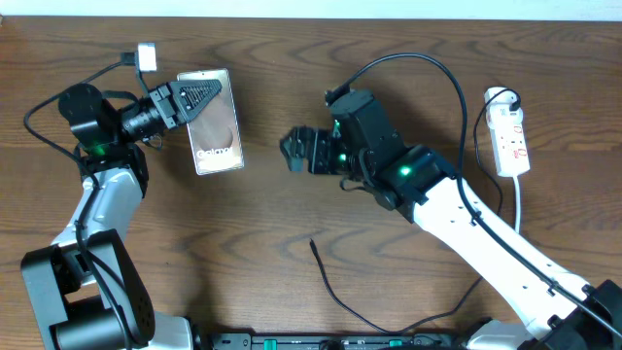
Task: Plug charger to phone and switch on socket
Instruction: 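Move the right gripper down over the loose black cable's plug end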
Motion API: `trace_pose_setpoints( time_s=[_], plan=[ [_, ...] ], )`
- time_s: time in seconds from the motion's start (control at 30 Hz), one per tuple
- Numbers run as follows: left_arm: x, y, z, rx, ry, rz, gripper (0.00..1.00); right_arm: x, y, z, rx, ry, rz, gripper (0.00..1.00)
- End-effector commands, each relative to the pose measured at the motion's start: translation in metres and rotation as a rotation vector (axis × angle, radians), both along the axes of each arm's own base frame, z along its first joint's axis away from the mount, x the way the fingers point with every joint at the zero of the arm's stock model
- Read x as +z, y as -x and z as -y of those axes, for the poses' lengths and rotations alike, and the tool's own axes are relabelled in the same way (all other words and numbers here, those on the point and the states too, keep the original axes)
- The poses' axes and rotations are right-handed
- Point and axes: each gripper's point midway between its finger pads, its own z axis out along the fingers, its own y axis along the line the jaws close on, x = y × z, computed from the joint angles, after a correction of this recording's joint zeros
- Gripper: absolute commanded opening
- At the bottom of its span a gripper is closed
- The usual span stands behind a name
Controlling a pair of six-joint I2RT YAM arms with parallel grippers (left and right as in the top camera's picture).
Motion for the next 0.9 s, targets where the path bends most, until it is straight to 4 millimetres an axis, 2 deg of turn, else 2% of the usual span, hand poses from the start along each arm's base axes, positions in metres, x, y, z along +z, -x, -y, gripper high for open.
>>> trace_pose_setpoints(
  time_s=[0.0, 0.17, 0.3, 0.4, 0.5, 0.6, 0.7, 0.87],
  plan=[
    [0.016, 0.008, 0.003, -0.047, -0.038, 0.09, 0.07, -0.013, 0.021, 0.007, 0.017, 0.067, -0.081, 0.99],
    [0.016, 0.008, 0.003, -0.046, -0.038, 0.089, 0.07, -0.031, 0.057, 0.007, 0.066, 0.147, -0.18, 0.99],
    [0.015, 0.008, 0.003, -0.047, -0.036, 0.085, 0.07, -0.037, 0.073, -0.005, 0.106, 0.158, -0.181, 0.99],
    [0.015, 0.008, 0.003, -0.047, -0.036, 0.084, 0.08, -0.05, 0.079, -0.001, 0.099, 0.223, -0.162, 0.99],
    [0.015, 0.008, 0.003, -0.047, -0.036, 0.085, 0.07, -0.067, 0.086, 0.007, 0.078, 0.286, -0.173, 0.99],
    [0.015, 0.008, 0.003, -0.047, -0.036, 0.085, 0.07, -0.087, 0.094, 0.01, 0.091, 0.333, -0.214, 0.93],
    [0.015, 0.008, 0.003, -0.047, -0.036, 0.085, 0.07, -0.111, 0.101, 0.013, 0.104, 0.401, -0.271, 0.89],
    [0.015, 0.007, 0.003, -0.046, -0.036, 0.085, 0.07, -0.154, 0.116, 0.018, 0.138, 0.519, -0.374, 0.89]
  ],
)
